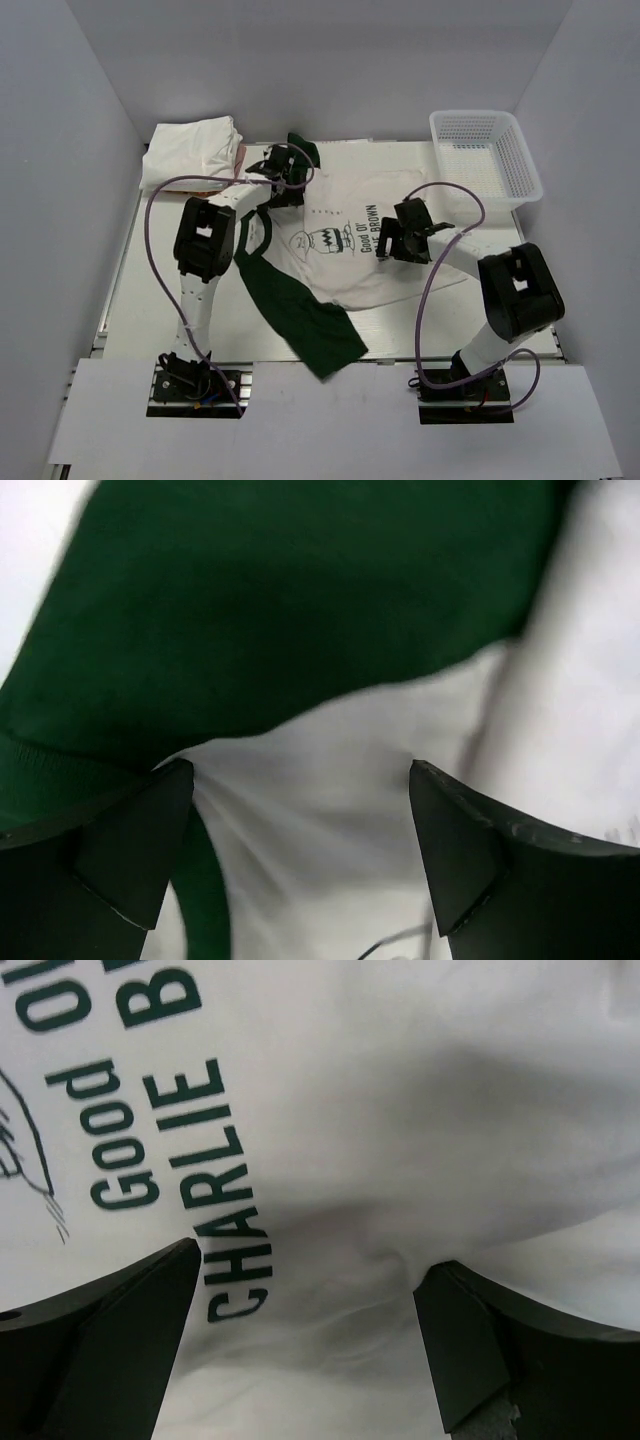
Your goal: Fold and stack the t-shirts
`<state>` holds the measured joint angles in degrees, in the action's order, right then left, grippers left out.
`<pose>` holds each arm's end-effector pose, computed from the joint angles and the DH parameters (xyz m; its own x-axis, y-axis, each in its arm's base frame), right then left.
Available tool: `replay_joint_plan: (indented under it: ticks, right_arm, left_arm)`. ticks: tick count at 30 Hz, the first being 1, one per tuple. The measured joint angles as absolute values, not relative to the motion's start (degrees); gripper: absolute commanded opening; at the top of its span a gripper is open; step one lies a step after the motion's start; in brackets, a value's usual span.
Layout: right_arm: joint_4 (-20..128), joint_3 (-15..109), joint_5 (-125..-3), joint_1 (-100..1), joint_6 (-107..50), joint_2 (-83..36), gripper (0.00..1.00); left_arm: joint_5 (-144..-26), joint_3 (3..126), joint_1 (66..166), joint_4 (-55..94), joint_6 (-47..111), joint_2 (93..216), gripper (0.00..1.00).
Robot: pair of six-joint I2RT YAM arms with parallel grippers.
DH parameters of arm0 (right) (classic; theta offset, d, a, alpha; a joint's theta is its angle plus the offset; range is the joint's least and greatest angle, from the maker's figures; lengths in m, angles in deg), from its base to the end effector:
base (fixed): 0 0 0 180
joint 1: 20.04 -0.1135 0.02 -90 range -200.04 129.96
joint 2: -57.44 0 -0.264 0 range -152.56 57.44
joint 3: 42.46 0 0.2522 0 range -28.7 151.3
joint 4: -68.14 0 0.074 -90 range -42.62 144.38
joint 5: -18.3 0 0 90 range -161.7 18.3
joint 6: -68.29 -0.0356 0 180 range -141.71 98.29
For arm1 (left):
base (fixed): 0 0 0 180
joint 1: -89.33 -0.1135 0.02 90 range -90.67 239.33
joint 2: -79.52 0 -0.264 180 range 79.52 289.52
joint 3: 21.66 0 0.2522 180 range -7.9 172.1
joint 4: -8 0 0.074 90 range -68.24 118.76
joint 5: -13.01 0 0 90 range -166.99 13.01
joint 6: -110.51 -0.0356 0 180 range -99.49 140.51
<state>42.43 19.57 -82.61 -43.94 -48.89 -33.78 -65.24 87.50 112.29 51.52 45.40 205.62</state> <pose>0.2847 0.1188 0.1653 -0.8017 0.1353 -0.5822 0.0763 0.9892 0.1249 0.4360 -0.1769 0.1586 -0.8485 -0.0880 -0.5218 -0.0746 0.9961 -0.0468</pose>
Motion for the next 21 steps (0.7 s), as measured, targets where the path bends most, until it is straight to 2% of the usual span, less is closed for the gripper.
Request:
replay_joint_plan:
  ticks: [6, 9, 13, 17, 21]
  right_arm:
    - [44.68, 27.05, -75.86, -43.46, -47.14, -40.57, 0.9]
    - [45.69, 27.14, -71.23, -43.53, -46.77, -40.77, 0.9]
    - [45.06, 27.66, -67.29, -43.74, -45.55, -40.62, 0.9]
    - [43.18, 28.19, -68.39, -43.79, -43.65, -36.73, 0.9]
    - [44.2, 26.52, -69.92, -43.37, -43.6, -25.43, 0.9]
  left_arm:
    - [-60.98, 115.06, 105.21, 58.54, 42.38, 222.47, 0.99]
    - [-61.28, 121.81, 102.61, 57.93, 39.74, 226.62, 0.99]
    - [-64.45, 121.86, 101.1, 56.73, 36.33, 226.58, 0.99]
    - [-69.92, 119.41, 101.08, 56.68, 34.73, 224.24, 0.99]
    - [-74.53, 105.66, 101.74, 55.94, 36.59, 214.03, 0.99]
